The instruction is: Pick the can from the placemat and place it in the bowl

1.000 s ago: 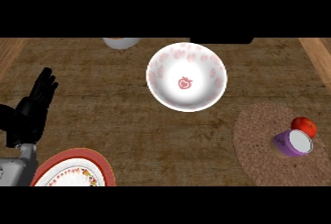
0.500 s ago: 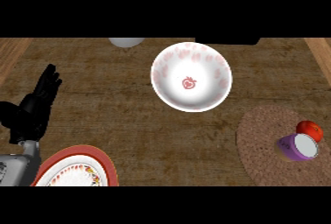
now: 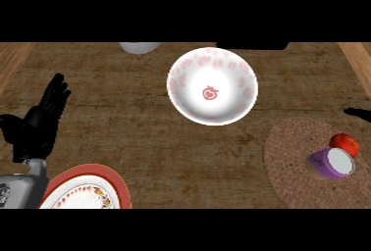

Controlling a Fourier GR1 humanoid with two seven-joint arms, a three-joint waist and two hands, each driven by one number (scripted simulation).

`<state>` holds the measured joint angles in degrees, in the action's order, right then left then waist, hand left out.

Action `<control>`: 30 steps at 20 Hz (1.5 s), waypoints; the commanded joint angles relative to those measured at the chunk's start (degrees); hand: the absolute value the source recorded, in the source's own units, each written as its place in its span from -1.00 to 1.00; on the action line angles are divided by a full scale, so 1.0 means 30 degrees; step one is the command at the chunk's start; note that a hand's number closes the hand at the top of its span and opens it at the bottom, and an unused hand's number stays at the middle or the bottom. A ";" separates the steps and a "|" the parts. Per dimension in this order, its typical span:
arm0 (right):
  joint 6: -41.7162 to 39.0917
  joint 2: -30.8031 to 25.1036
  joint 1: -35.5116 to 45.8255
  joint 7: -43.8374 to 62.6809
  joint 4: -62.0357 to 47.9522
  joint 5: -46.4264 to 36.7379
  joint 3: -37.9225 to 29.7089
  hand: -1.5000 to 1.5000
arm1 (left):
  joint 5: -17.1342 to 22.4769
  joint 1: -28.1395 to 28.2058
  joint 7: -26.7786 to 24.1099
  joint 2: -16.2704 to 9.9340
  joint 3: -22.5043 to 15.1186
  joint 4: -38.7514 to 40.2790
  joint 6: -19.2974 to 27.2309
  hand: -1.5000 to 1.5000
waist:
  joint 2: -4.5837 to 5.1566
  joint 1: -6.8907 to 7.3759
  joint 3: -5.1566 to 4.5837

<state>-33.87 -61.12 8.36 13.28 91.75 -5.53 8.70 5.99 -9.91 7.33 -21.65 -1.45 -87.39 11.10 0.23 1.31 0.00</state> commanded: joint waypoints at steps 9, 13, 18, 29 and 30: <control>0.2250 0.3494 0.0614 -0.0800 0.0016 -0.6663 0.1585 -1.00 | -0.0419 0.0539 -0.0887 0.0618 0.0931 0.0508 -0.0501 0.00 | -0.0088 -0.0456 0.0001; 0.1832 0.4166 -0.0281 -0.1025 -0.0076 -0.7348 0.0589 -1.00 | 0.0326 -0.0027 0.0515 -0.0397 0.2203 -0.0005 -0.1868 0.00 | -0.0099 -0.0482 -0.0002; 0.0582 0.5386 0.0671 -0.1914 -0.2111 -0.8539 0.0648 -1.00 | -0.0472 0.1220 -0.0291 0.0424 0.2017 -0.0777 -0.1682 0.00 | -0.0076 -0.0305 0.0000; 0.1523 0.7903 -0.1470 -0.2453 -0.1697 -1.1769 -0.0398 -1.00 | -0.1679 0.0734 0.0670 0.1595 0.2208 -0.0980 -0.1762 0.00 | -0.0097 -0.0464 0.0000; 0.1750 0.8066 -0.1454 -0.2651 -0.2183 -1.2301 -0.0156 -1.00 | -0.1369 0.0074 -0.0414 0.1061 0.2970 0.0633 -0.2448 0.00 | -0.0082 -0.0477 -0.0002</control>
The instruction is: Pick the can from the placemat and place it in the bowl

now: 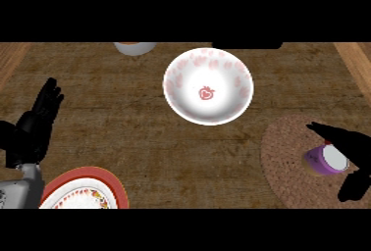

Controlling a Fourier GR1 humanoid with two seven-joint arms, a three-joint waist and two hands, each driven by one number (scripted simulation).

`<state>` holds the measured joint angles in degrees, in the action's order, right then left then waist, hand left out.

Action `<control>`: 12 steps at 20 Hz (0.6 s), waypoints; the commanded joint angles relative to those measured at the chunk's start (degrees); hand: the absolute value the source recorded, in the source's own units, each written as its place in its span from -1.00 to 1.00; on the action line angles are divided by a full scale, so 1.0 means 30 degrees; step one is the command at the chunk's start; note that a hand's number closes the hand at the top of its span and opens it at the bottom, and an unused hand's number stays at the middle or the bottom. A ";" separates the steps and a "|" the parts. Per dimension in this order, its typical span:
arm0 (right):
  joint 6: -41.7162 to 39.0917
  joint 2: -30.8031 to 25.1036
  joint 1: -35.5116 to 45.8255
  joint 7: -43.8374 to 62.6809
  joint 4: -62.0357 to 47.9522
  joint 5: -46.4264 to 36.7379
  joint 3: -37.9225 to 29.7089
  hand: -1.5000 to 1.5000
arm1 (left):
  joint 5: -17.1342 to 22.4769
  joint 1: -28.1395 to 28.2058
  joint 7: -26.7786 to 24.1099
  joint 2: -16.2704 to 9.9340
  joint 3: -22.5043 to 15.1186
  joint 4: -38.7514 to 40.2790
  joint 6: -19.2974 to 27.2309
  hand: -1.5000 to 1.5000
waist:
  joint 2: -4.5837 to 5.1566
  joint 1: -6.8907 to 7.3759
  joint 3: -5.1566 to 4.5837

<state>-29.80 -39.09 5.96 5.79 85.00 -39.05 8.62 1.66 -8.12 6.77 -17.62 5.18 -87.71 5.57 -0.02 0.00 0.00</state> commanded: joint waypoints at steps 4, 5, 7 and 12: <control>-0.0060 0.1189 0.0390 -0.1048 -0.1320 -0.2122 -0.0841 -1.00 | -0.0933 -0.0023 0.0574 0.0554 0.0153 -0.0634 -0.0096 0.00 | 0.0001 0.0021 0.0003; -0.0260 0.1680 0.0442 -0.0505 -0.1243 -0.2221 -0.0731 -1.00 | -0.0931 -0.1013 0.0185 0.0858 0.0184 0.0434 0.0030 0.00 | 0.0007 -0.0011 0.0001; -0.0721 0.1977 0.1360 -0.1128 -0.2832 -0.1878 -0.0715 1.00 | -0.0188 -0.0990 0.0640 -0.0098 0.1050 0.0206 -0.0822 0.00 | 0.0015 0.0061 0.0004; 0.0309 0.2530 0.1838 -0.3329 -0.4047 -0.2906 -0.0165 1.00 | -0.0246 -0.0429 0.0147 0.0226 0.1182 0.0357 -0.1035 0.00 | 0.0020 0.0071 0.0006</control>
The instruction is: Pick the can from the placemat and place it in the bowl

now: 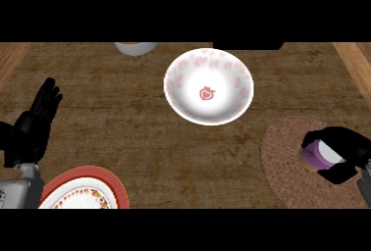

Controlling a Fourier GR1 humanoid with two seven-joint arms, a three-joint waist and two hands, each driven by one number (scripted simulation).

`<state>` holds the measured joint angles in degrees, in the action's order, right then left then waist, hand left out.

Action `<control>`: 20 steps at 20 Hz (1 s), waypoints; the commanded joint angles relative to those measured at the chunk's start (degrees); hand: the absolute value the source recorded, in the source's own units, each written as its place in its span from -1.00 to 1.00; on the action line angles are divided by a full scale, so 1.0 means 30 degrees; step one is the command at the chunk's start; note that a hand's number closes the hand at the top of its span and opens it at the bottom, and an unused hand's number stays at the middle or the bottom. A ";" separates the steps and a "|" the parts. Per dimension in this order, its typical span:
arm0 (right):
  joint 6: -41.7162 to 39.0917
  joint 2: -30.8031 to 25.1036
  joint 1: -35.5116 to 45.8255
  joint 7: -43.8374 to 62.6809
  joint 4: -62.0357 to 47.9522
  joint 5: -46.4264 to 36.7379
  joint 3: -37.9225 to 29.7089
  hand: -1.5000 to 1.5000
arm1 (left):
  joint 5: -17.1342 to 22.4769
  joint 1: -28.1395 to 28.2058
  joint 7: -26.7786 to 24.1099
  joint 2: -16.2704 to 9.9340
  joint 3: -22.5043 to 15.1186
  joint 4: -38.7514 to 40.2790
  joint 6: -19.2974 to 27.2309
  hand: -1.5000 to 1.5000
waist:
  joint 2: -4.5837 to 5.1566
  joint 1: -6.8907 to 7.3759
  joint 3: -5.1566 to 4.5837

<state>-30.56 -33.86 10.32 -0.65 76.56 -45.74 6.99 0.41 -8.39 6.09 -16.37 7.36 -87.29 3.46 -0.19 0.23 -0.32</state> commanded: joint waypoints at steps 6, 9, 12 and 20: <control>0.2054 0.1614 0.0311 -0.1777 -0.2719 -0.1374 0.0136 1.00 | 0.0248 -0.0478 0.1897 0.0177 0.0171 -0.1263 -0.0223 0.00 | 0.0067 -0.0008 0.0117; 0.3104 0.1798 -0.0005 -0.1877 -0.2224 -0.1655 -0.0447 1.00 | 0.0186 -0.0002 0.0066 -0.0220 0.0788 0.0124 -0.0875 0.00 | 0.0062 -0.0091 0.0108; 0.3535 0.4234 0.1300 0.1881 -0.0472 -0.2649 0.0416 1.00 | -0.0456 0.0138 0.0667 0.0645 -0.0089 -0.0929 0.0002 0.00 | 0.0021 0.0033 0.0107; 0.4964 1.1155 0.6455 1.1138 -0.0399 -0.3855 0.6498 1.00 | -0.0759 -0.1294 0.0159 0.0832 -0.0983 0.0232 -0.0496 0.00 | 0.0244 0.1968 0.0075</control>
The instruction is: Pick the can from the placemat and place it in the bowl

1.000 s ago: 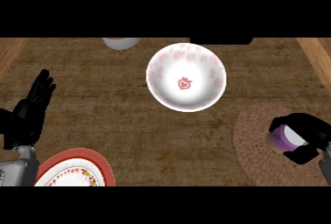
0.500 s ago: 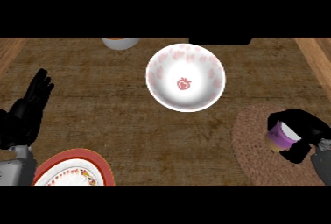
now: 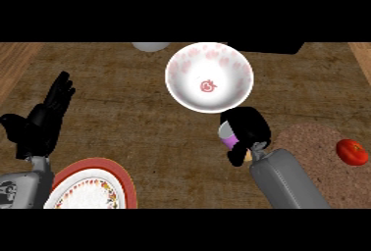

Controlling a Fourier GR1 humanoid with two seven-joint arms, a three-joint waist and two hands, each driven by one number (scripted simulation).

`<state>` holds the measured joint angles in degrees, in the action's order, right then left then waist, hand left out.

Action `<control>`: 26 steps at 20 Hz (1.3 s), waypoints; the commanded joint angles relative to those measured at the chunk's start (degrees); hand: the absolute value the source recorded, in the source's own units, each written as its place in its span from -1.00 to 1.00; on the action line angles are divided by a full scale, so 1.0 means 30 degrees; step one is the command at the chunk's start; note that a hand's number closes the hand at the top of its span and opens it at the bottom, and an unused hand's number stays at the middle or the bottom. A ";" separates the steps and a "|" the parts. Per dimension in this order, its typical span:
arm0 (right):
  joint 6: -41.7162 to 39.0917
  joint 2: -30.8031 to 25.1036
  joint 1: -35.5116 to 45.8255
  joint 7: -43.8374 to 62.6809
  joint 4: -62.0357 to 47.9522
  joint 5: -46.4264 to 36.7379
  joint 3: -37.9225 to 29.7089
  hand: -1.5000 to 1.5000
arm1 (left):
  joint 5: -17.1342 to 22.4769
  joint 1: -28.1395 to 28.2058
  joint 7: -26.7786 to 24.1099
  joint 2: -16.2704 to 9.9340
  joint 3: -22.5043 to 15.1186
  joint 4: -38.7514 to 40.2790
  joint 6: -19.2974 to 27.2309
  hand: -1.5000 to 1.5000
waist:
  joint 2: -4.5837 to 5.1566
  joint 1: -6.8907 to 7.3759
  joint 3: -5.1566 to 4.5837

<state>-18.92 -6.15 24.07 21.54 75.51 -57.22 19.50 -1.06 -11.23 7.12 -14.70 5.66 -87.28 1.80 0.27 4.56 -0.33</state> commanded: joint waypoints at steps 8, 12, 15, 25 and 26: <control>0.4890 0.2032 0.7894 1.2023 0.1047 -0.0437 0.5639 1.00 | -0.0377 -0.0560 0.0123 0.0473 -0.0428 0.0570 0.0269 0.00 | -0.0149 0.0153 0.0067; 0.6113 0.2043 1.0987 1.5463 0.2171 -0.0160 0.6032 1.00 | -0.0029 -0.0336 -0.0435 0.0166 0.0037 0.1092 -0.0129 0.00 | -0.0157 -0.0220 0.0058; 0.7341 0.2044 1.2549 1.6896 0.0997 0.0410 0.5820 1.00 | -0.0313 -0.0242 0.0362 0.0329 -0.0081 0.0012 0.0427 0.00 | -0.0126 -0.0344 0.0083; 1.0276 0.2043 1.3544 1.4093 -0.2561 0.1837 0.3050 1.00 | -0.0096 -0.0622 0.0930 -0.0010 0.0482 -0.0121 0.0339 0.00 | -0.0003 -0.1009 0.0105; 1.0454 0.2043 1.3362 1.2968 -0.3514 0.1659 0.2329 1.00 | -0.0233 0.0312 0.0104 0.0223 0.0415 -0.0047 0.0372 0.00 | 0.0008 -0.1048 0.0101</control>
<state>5.95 -0.41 64.05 60.66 69.99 -53.19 30.24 -1.37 -11.47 8.15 -14.62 6.96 -87.11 2.48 0.16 1.91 -0.05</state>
